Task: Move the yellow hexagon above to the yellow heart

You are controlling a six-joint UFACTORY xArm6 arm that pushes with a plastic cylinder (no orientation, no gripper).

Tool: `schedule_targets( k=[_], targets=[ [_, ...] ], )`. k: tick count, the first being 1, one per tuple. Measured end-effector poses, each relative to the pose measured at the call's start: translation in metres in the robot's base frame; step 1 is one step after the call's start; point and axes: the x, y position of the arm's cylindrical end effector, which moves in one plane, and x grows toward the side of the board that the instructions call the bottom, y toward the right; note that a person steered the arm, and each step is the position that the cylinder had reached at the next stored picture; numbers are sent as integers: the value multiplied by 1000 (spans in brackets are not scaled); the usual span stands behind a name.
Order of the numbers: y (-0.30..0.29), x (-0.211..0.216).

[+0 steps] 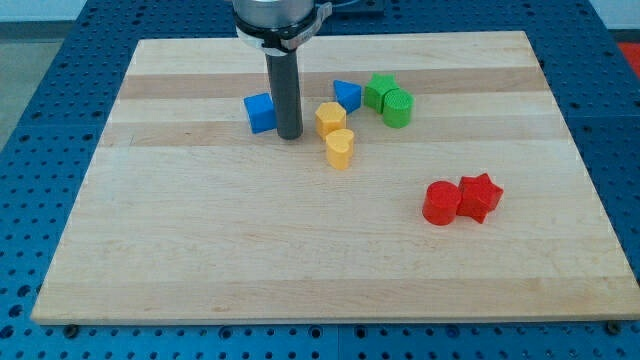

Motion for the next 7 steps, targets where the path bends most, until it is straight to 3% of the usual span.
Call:
schedule_targets(
  k=[7],
  targets=[
    [27, 0]
  ],
)
